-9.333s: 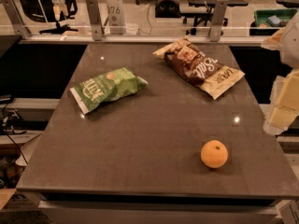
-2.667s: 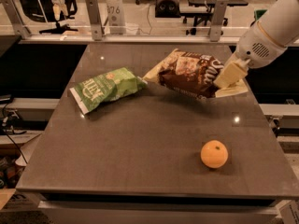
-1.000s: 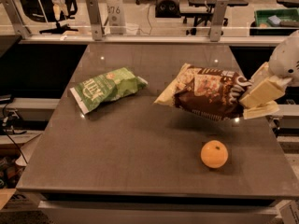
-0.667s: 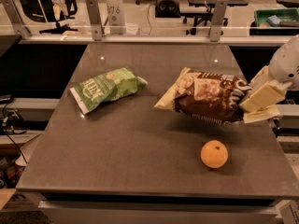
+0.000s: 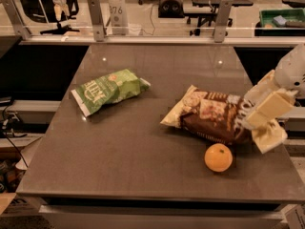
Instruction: Move brown chip bag near orange
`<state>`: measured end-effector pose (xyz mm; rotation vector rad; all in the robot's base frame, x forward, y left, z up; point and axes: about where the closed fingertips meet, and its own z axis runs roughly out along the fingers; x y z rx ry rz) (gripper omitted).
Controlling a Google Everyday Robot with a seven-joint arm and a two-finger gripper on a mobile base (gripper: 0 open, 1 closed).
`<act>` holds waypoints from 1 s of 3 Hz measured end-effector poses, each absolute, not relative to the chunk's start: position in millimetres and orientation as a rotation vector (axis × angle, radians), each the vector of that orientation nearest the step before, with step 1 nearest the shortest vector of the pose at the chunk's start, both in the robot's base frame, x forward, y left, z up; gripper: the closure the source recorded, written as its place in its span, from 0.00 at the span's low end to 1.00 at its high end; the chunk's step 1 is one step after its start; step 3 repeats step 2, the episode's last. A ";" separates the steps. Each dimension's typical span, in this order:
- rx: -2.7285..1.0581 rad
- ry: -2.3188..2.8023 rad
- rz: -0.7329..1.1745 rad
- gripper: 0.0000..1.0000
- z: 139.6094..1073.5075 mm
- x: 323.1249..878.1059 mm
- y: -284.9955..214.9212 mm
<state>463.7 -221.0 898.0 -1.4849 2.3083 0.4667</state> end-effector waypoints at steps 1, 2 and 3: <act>-1.479 2.309 0.466 0.00 893.7 463.5 -221.4; -1.479 2.309 0.466 0.00 893.7 463.5 -221.3; -1.479 2.309 0.466 0.00 893.7 463.5 -221.3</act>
Offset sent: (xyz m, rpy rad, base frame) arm -0.0003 -0.0004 -0.0039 0.0014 -0.0010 -0.0034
